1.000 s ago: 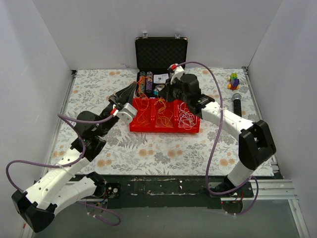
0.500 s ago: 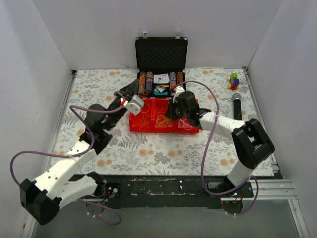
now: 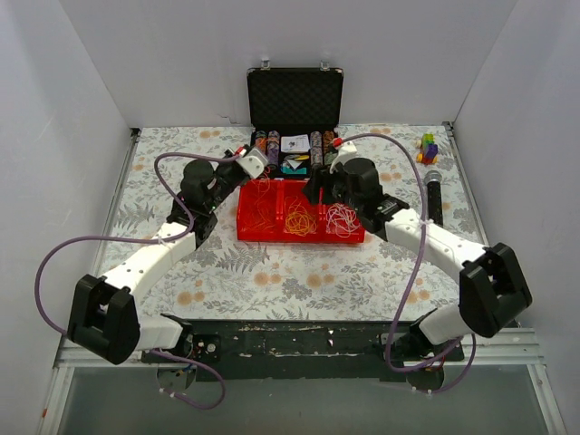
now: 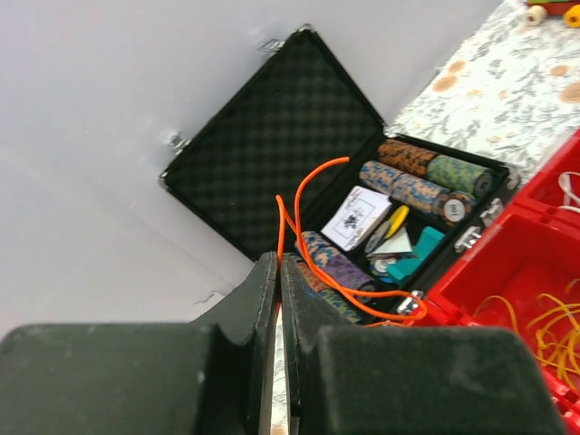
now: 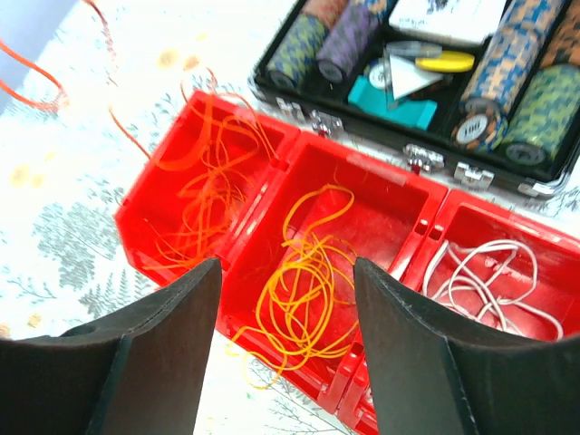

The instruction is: Untangle the cables

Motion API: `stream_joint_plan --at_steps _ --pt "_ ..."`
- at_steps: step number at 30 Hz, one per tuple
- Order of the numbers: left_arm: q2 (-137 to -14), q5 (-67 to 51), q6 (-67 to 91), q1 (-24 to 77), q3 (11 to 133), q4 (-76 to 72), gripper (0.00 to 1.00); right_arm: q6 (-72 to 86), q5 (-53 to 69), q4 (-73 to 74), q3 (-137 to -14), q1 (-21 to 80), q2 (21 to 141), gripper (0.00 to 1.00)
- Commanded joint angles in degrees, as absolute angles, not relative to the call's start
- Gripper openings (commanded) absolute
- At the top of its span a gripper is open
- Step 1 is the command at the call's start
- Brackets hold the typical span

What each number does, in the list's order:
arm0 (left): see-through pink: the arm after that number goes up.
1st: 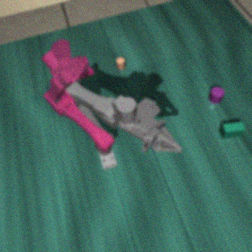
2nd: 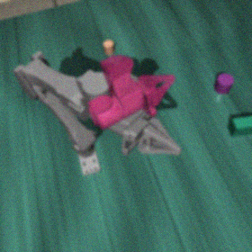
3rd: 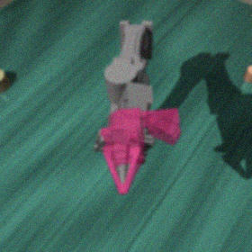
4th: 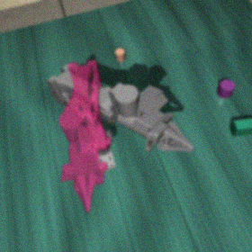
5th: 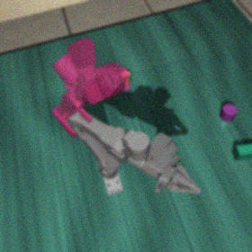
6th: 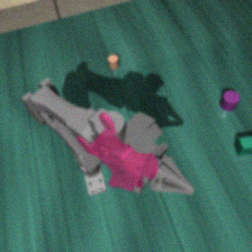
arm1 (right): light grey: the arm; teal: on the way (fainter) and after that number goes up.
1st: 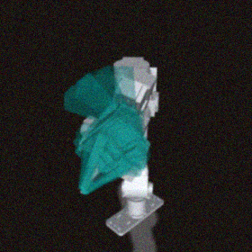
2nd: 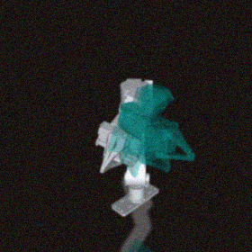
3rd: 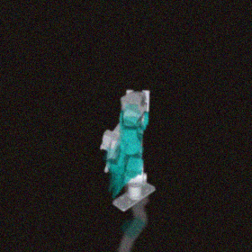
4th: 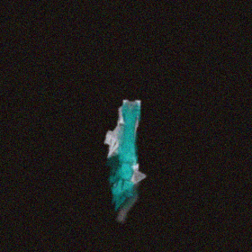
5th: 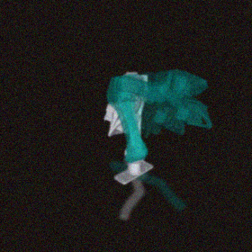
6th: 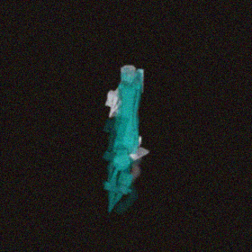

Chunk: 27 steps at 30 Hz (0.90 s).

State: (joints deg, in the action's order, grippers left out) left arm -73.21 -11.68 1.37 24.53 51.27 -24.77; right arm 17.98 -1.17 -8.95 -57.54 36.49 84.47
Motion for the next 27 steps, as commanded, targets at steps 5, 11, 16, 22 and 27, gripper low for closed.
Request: stream_joint_plan --at_steps 5,11,16,22,27 --pt "-73.1 -16.5 3.0 24.7 49.5 -21.9 0.0 19.9 -2.5 -9.9 -58.8 35.6 76.3 0.69" --pt "-75.0 -14.5 0.7 24.7 42.1 -20.8 0.0 21.7 -2.6 -8.8 -57.0 35.2 71.2 0.69" --pt "-80.7 -13.2 4.3 24.7 42.4 -18.3 0.0 22.6 -3.2 -6.1 -54.2 35.2 67.2 0.7" --pt "-85.9 -15.0 6.2 25.6 46.6 -6.3 0.54 24.0 -3.9 -3.4 -48.3 35.1 62.0 0.71" --pt "-83.2 -17.4 7.0 25.6 49.3 -0.5 0.98 24.0 -4.3 -0.1 -45.9 33.9 58.9 0.72"
